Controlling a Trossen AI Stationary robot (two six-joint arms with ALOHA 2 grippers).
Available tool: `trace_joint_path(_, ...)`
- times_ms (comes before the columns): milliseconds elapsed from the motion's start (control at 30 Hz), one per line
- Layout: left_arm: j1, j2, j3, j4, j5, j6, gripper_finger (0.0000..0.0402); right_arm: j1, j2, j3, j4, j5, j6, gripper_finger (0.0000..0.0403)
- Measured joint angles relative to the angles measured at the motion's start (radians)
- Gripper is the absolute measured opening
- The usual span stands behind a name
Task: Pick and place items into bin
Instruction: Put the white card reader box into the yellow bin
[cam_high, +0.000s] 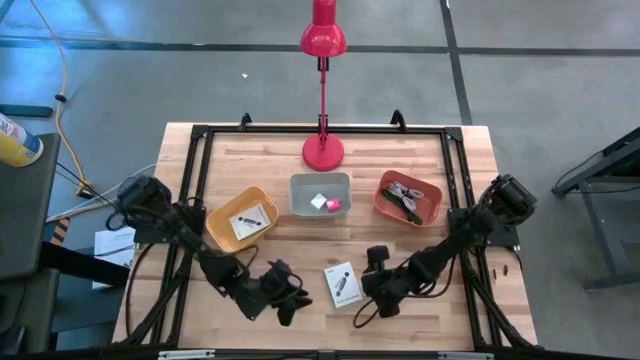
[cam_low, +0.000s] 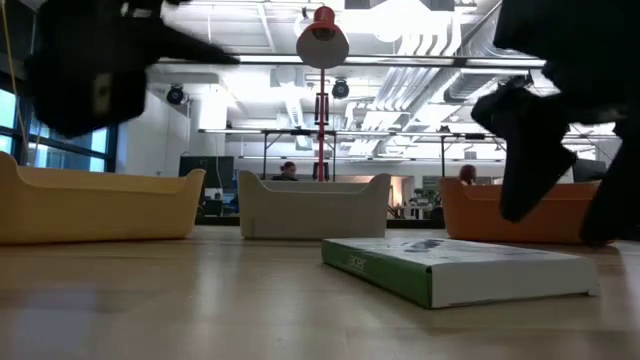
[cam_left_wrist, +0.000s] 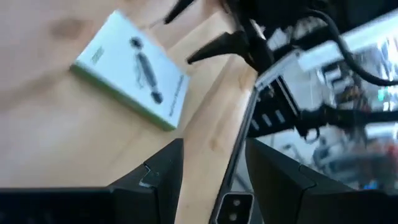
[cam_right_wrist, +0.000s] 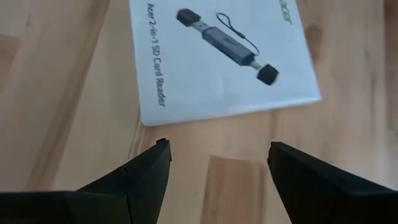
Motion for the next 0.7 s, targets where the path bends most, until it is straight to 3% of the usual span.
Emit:
trace_joint_path(167,-0.006,0.075,0.013,0.035,-0.027,-0.179,0.0161,-0.001,0.0,-0.089,0.179,-0.033,-0.047,0.0259)
trace_joint_path(400,0.027,0.131,0.07,0.035,-0.023,-0.221,0.0161,-0.033,0.0,-0.222,0.429,-0.046,0.001,0.0259)
trace_joint_path(700,0.1,0.143,0.095,-0.157,0.128,-0.295,0.0161,-0.078,0.0,-0.227,0.541,-0.049,-0.046,0.0259)
